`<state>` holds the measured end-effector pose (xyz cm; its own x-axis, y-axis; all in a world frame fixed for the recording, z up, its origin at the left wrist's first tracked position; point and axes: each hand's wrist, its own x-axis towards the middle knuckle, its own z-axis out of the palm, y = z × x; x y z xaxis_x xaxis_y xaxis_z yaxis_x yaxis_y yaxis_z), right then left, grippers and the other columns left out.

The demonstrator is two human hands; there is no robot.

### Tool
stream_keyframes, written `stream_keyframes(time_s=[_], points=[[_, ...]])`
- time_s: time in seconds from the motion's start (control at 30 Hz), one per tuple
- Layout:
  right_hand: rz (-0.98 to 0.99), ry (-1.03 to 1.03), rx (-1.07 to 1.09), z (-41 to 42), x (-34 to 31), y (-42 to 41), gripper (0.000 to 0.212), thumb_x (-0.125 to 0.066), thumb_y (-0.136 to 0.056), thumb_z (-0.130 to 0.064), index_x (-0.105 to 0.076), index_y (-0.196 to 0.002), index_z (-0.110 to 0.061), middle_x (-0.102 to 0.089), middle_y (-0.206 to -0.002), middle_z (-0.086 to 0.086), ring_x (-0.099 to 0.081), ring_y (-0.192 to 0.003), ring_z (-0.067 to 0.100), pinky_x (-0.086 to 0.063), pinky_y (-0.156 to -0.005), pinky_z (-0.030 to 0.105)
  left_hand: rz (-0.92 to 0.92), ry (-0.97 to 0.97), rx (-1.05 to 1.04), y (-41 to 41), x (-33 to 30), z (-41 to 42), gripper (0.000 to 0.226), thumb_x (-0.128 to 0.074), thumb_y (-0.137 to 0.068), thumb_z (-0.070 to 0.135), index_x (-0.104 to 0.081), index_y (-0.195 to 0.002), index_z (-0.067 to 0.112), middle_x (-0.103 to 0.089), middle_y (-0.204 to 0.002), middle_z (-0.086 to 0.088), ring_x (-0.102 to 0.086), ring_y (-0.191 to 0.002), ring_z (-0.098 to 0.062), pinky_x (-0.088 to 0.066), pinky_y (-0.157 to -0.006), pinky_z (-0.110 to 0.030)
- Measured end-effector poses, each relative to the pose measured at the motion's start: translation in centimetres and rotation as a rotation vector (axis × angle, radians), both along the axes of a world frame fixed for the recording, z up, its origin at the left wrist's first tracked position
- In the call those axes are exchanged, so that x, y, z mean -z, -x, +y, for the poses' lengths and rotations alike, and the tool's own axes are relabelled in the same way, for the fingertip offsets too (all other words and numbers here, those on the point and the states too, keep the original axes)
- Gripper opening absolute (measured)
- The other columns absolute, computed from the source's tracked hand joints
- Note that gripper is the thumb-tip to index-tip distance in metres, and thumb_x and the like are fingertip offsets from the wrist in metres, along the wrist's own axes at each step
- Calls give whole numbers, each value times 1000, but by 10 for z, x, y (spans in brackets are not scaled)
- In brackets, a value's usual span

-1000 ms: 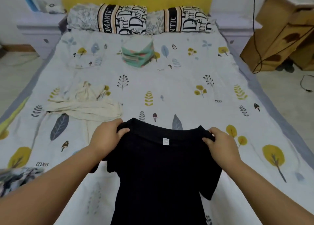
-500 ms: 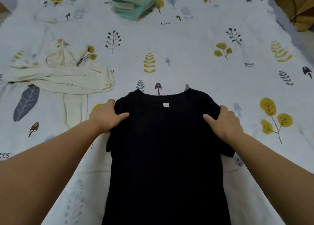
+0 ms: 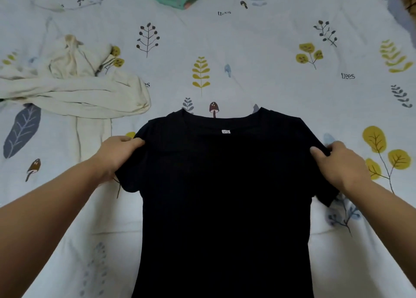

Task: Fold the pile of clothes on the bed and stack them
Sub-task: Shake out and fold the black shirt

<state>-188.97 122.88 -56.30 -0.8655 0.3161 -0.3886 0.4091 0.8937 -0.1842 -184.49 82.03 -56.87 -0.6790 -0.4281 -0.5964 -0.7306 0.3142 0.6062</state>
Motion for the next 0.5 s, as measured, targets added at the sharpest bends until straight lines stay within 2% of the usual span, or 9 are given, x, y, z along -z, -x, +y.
stream_keyframes(time_s=[0.07, 0.13, 0.2, 0.27, 0.37, 0.47, 0.5], points=[[-37, 61, 22, 6, -5, -6, 39, -52, -88, -36, -49, -112, -6, -59, -89, 13, -55, -86, 34, -42, -67, 36, 18, -93, 1, -4, -5, -7, 21, -52, -84, 16, -48, -63, 14, -47, -60, -1, -44, -55, -18, -32, -52, -26], [-25, 157, 68, 11, -10, -11, 25, -57, -84, -20, -53, -104, -6, -53, -73, 3, -53, -76, 29, -39, -63, 34, 49, -80, 38, -8, -9, -10, 22, -50, -82, 5, -46, -63, 14, -45, -59, -2, -42, -56, -19, -32, -53, -27], [48, 216, 120, 13, -16, -15, 21, -59, -80, -7, -57, -101, -6, -54, -71, 3, -55, -75, 30, -46, -68, 37, 78, 55, 55, -10, -11, -9, 17, -54, -83, 1, -50, -69, 11, -50, -64, -6, -47, -59, -21, -35, -53, -27], [137, 263, 182, 10, -25, -16, 23, -60, -78, -4, -58, -100, -8, -61, -79, 10, -60, -75, 31, -52, -72, 40, 121, 276, 78, -10, -15, -4, 12, -61, -80, 5, -53, -73, 11, -53, -68, -5, -51, -67, -25, -36, -56, -28], [275, 341, 168, -4, -40, -17, 21, -60, -76, -4, -60, -96, -11, -63, -74, 6, -60, -63, 24, -45, -58, 28, 200, 546, 123, -6, -29, 14, 9, -64, -77, 12, -56, -81, 9, -52, -70, -1, -50, -75, -25, -33, -58, -30], [397, 427, 86, -34, -51, -23, 19, -60, -76, -4, -62, -88, -19, -58, -69, -4, -55, -58, 13, -39, -48, 21, 326, 555, 129, -3, -45, 54, 11, -63, -78, 15, -55, -85, 12, -52, -73, 1, -50, -75, -22, -32, -65, -28], [412, 476, 44, -45, -54, -26, 20, -61, -77, -5, -62, -87, -21, -56, -67, -6, -53, -56, 11, -40, -47, 19, 346, 469, 175, -4, -49, 69, 11, -63, -80, 18, -56, -88, 14, -55, -78, 2, -52, -74, -21, -35, -64, -27]])
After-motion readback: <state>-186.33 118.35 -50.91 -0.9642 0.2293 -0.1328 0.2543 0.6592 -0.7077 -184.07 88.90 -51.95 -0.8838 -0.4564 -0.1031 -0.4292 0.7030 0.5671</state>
